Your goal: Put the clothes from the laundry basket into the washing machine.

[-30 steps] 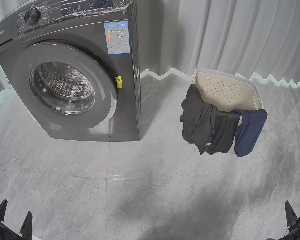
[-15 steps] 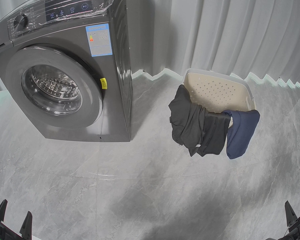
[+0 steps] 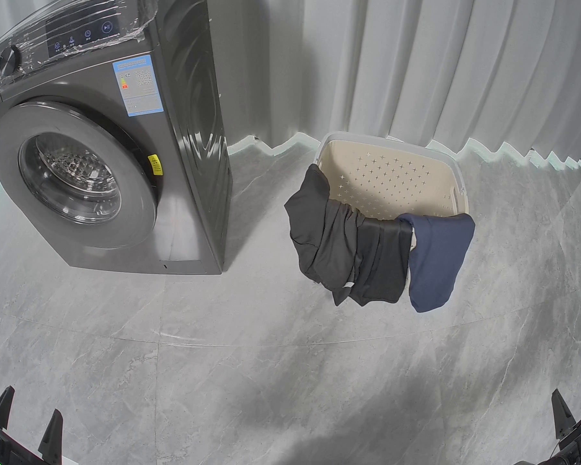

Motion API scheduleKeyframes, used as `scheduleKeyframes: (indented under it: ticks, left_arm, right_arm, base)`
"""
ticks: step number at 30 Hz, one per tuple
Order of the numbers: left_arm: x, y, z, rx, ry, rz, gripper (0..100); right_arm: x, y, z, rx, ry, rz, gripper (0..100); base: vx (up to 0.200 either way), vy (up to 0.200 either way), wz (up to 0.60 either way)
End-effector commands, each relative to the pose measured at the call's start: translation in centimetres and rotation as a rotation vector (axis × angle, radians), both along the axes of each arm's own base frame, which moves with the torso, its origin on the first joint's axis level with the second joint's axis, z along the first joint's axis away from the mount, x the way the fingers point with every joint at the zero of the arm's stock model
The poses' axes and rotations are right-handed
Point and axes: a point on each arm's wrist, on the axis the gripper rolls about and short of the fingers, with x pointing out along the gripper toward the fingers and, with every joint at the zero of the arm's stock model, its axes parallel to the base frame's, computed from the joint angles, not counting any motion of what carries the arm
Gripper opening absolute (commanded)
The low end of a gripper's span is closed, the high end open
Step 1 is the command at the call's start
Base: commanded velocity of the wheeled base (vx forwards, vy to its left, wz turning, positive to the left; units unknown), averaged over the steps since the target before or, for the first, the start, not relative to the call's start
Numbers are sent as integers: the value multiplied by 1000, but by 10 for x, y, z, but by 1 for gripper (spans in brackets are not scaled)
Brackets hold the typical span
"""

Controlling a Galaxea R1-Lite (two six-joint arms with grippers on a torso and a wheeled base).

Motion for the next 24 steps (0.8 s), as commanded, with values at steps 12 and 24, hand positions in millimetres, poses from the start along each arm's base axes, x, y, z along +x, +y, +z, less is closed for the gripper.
scheduleKeyframes:
  ticks: [12, 24]
  left_arm:
    - [0, 0, -4, -2, -1, 0, 100]
    - [0, 0, -4, -2, -1, 0, 100]
  right_arm:
    - [0, 0, -5, 1, 4, 1, 100]
    - [0, 0, -5, 1, 4, -1, 100]
  base:
    - [133, 0, 0]
    - [133, 0, 0]
